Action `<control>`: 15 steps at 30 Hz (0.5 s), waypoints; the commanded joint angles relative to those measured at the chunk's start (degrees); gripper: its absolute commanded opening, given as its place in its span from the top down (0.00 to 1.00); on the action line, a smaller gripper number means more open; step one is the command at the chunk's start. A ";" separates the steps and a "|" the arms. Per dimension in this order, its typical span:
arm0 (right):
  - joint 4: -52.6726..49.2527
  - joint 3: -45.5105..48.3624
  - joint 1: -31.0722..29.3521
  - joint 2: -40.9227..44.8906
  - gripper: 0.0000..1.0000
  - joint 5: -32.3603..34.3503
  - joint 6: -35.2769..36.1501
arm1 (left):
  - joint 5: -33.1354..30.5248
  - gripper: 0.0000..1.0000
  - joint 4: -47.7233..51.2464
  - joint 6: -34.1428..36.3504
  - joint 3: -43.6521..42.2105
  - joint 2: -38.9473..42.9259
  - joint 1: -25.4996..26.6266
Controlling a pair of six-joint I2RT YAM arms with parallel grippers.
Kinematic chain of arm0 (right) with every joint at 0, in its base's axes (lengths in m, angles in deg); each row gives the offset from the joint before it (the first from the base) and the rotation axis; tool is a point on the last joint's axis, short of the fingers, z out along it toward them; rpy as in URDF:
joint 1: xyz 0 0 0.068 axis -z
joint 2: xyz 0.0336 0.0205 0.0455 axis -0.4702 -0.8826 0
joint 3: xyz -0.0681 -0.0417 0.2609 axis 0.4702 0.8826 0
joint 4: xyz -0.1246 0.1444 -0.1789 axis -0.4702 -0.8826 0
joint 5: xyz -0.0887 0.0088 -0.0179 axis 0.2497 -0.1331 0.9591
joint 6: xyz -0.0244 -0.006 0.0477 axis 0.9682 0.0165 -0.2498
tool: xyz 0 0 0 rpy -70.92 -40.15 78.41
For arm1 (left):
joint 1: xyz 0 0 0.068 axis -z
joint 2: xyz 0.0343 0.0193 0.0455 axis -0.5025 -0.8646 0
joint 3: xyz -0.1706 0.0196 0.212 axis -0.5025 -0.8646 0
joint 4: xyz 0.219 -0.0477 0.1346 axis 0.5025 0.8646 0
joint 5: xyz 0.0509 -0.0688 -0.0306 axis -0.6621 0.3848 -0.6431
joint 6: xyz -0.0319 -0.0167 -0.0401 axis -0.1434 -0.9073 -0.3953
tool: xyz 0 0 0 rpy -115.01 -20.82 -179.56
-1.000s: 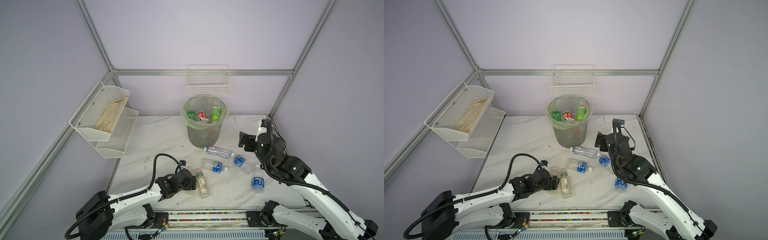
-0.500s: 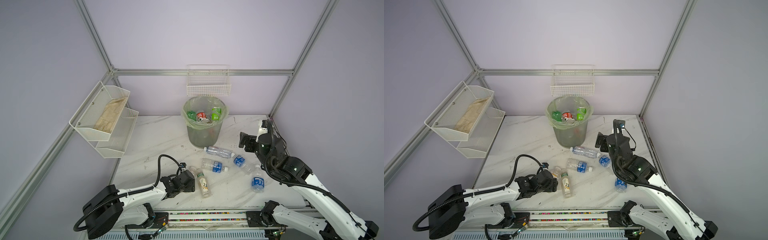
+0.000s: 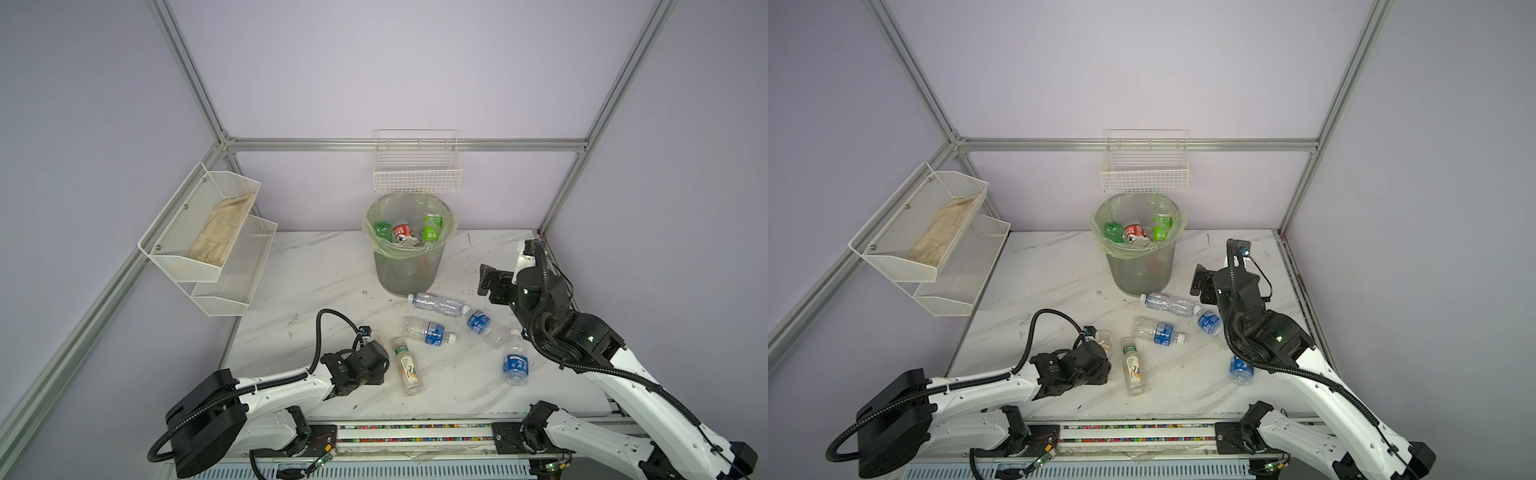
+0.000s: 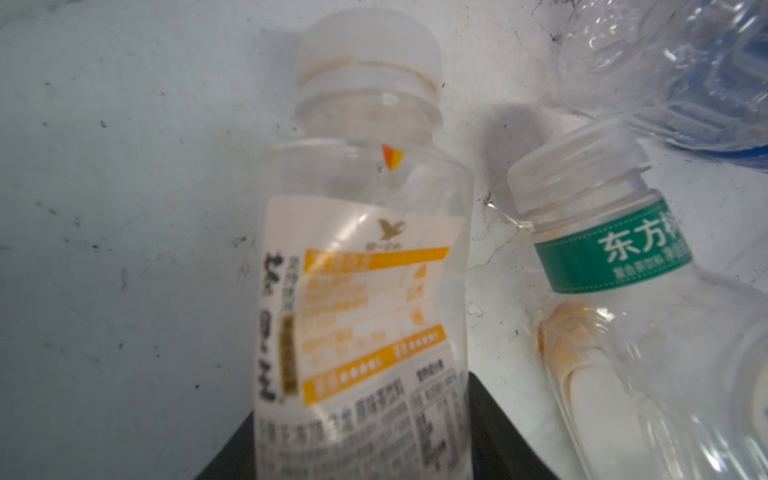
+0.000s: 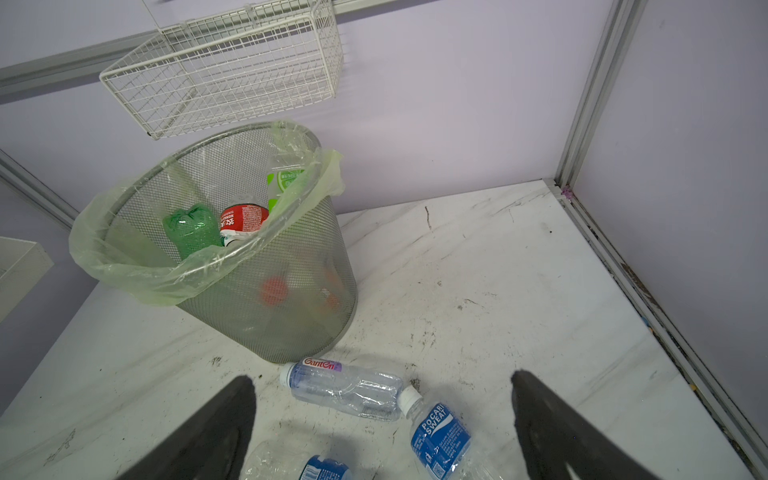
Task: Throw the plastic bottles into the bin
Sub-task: 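Close the left gripper on the yellow-label tea bottle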
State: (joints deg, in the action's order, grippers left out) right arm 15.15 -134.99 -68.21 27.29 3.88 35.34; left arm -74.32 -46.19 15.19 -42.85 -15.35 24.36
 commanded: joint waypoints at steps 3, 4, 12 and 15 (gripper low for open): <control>-1.05 1.01 0.17 1.15 0.03 0.09 -0.92 | -3.14 0.57 2.33 0.30 5.28 4.04 0.23; -1.06 0.97 0.17 1.11 0.03 0.05 -0.96 | -3.62 0.57 2.59 0.64 5.53 4.97 0.23; -1.06 1.13 0.17 1.01 0.03 -0.35 -1.36 | -7.83 0.60 5.89 7.50 13.24 10.96 0.23; -1.14 1.03 0.17 1.33 0.03 -0.52 -1.50 | -9.86 0.61 7.26 11.70 18.13 12.08 0.23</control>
State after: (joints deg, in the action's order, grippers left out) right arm 15.00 -134.40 -68.21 27.51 3.51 34.78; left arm -80.25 -39.37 21.40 -33.36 -5.03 24.36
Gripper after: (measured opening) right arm 0.974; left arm 0.559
